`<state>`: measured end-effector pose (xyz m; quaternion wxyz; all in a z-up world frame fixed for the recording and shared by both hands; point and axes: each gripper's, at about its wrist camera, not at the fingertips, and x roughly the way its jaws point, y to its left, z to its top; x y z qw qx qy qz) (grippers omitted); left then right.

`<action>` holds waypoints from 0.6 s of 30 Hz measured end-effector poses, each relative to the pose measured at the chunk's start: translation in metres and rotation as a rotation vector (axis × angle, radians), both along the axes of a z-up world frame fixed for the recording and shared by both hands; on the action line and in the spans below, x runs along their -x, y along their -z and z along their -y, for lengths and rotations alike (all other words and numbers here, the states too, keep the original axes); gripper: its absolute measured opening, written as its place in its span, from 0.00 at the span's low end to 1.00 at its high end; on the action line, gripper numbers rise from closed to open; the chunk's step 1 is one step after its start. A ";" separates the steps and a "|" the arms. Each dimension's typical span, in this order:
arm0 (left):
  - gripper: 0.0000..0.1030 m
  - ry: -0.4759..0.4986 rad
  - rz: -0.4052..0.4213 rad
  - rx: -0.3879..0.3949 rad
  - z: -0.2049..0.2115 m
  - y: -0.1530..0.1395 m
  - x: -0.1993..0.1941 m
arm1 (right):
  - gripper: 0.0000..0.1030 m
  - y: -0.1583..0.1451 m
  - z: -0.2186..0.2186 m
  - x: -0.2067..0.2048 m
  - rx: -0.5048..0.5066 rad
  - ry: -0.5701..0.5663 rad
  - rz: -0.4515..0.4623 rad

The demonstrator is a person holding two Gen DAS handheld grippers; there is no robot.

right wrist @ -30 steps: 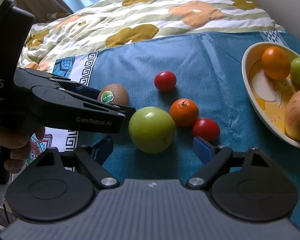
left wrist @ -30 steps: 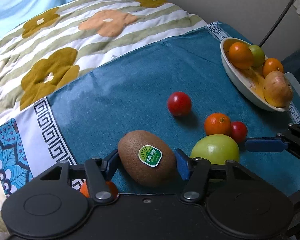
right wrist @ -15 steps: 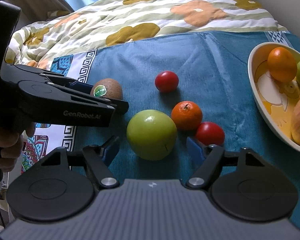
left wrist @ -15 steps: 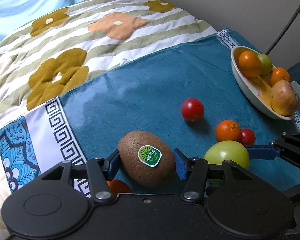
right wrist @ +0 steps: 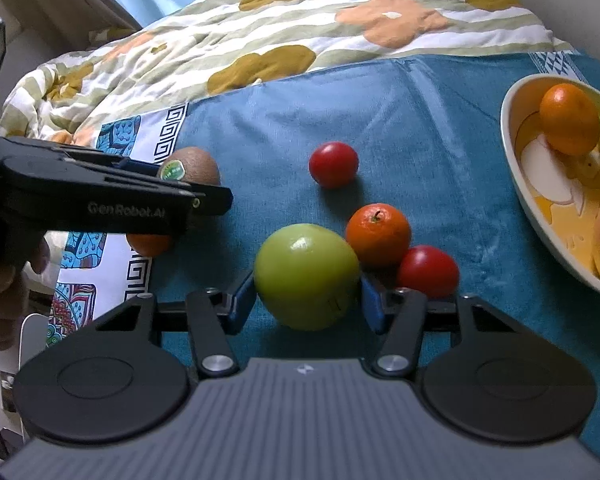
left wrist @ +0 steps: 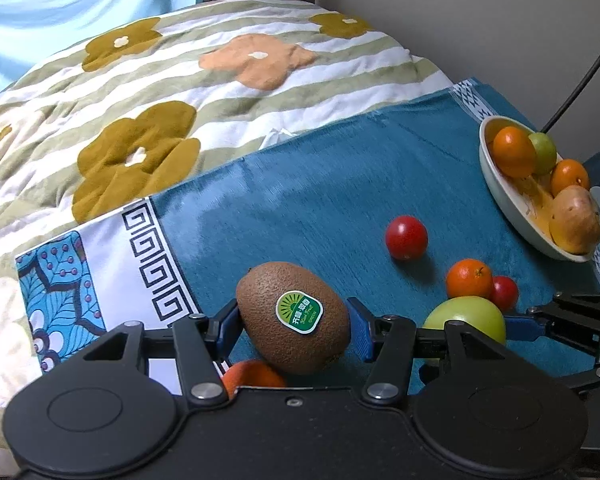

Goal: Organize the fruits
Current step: 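Grasp the green apple with the right tool while the left tool lifts the kiwi, then carry the kiwi in the left tool and green apple in the right tool over the bowl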

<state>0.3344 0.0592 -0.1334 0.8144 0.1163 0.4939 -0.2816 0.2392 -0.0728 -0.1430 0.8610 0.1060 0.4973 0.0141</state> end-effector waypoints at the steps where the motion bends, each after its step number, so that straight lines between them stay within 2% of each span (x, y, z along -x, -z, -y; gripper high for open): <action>1: 0.57 -0.002 0.005 0.000 -0.001 -0.002 0.001 | 0.68 0.000 0.001 0.001 -0.003 0.002 0.000; 8: 0.57 -0.025 0.044 0.009 -0.005 -0.018 0.009 | 0.68 -0.009 0.008 0.010 -0.013 0.020 0.019; 18: 0.57 -0.101 0.130 0.023 -0.002 -0.056 0.043 | 0.68 -0.042 0.034 0.030 -0.004 0.023 0.096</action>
